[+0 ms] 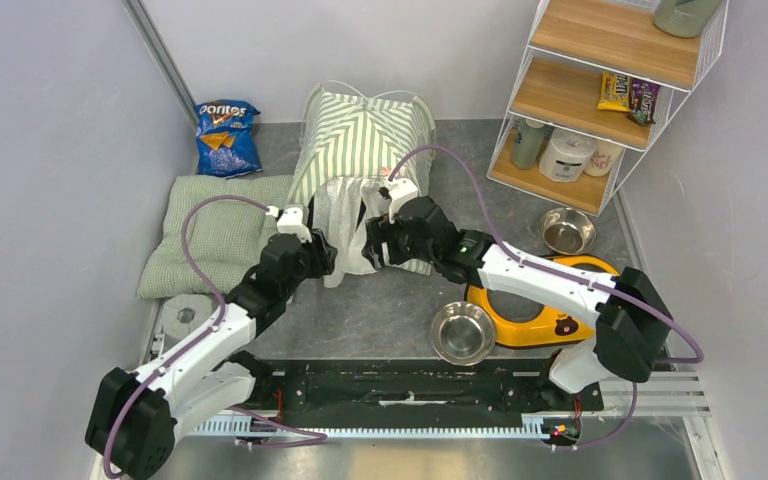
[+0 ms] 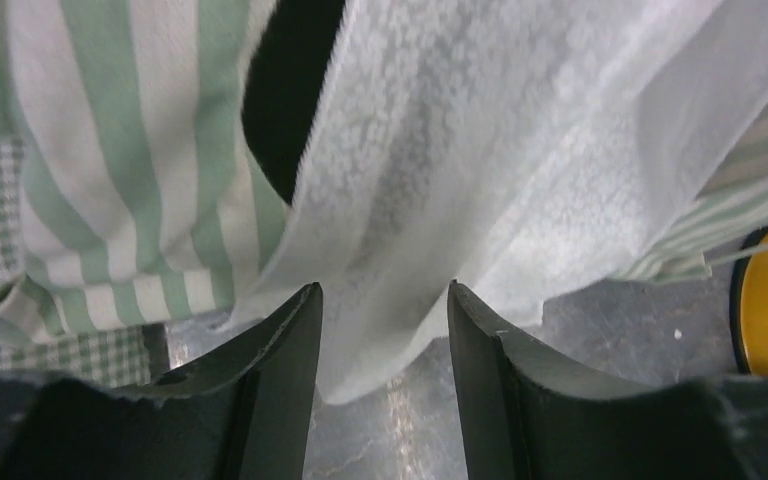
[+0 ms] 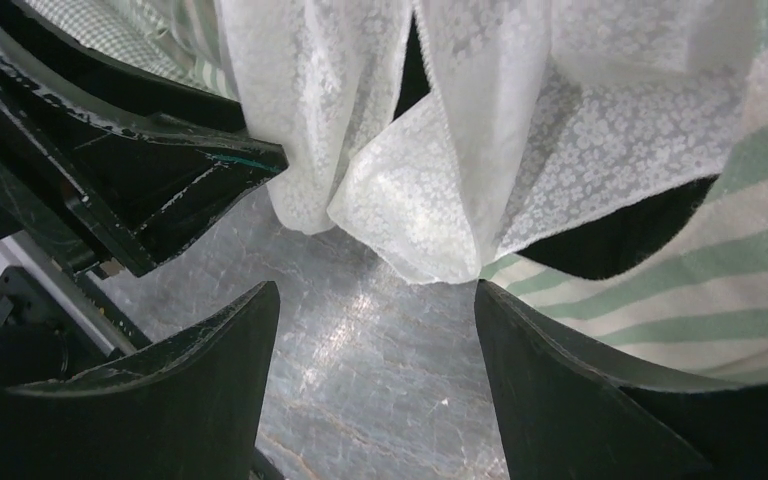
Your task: Set up the pet tent
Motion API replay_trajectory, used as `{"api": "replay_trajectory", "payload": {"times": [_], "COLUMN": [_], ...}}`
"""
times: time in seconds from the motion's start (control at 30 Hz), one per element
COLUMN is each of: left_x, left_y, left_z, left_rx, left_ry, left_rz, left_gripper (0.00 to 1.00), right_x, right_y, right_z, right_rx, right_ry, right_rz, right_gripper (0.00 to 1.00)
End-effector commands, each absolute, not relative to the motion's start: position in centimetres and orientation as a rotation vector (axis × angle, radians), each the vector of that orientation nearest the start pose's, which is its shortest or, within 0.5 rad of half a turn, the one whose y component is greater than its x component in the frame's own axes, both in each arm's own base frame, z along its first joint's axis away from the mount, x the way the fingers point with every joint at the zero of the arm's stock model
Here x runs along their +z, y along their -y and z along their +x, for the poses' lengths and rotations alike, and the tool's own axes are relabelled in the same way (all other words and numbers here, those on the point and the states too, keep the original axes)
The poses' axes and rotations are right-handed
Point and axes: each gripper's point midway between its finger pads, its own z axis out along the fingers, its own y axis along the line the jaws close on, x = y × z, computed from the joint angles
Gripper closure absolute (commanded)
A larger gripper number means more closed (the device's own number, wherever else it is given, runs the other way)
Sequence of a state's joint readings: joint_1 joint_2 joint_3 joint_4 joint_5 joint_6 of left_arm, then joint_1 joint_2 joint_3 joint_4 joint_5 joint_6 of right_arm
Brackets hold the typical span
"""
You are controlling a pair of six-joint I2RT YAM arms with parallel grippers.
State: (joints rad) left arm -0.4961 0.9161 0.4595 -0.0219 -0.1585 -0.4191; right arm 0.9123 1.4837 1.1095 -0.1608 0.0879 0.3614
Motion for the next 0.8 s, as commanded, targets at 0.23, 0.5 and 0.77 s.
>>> {"api": "replay_trajectory", "payload": {"times": [0.23, 0.5, 0.77], "left_x": [14.1, 18.6, 23.4], "left_y": [15.1, 12.1, 7.7], "left_z": [30.6, 28.8, 27.3], "left_rx": [-0.47, -0.347, -0.128], "left_ry": [-1.924, -1.951, -1.938], "left_rz": [-0.08, -0.135, -0.163], "left_gripper": [0.79, 0.98, 0.98], "right_x": [20.4, 19.4, 16.8], "right_y": [-35.9, -36.4, -36.1], "right_z": [31.5, 32.1, 34.4], "right_rx": [0.596, 0.572, 0.434], "right_ry": [-2.01, -2.036, -2.031], "right_rz": [-0.326, -0.309, -0.276], "right_gripper": [0.33, 0.36, 0.35]}}
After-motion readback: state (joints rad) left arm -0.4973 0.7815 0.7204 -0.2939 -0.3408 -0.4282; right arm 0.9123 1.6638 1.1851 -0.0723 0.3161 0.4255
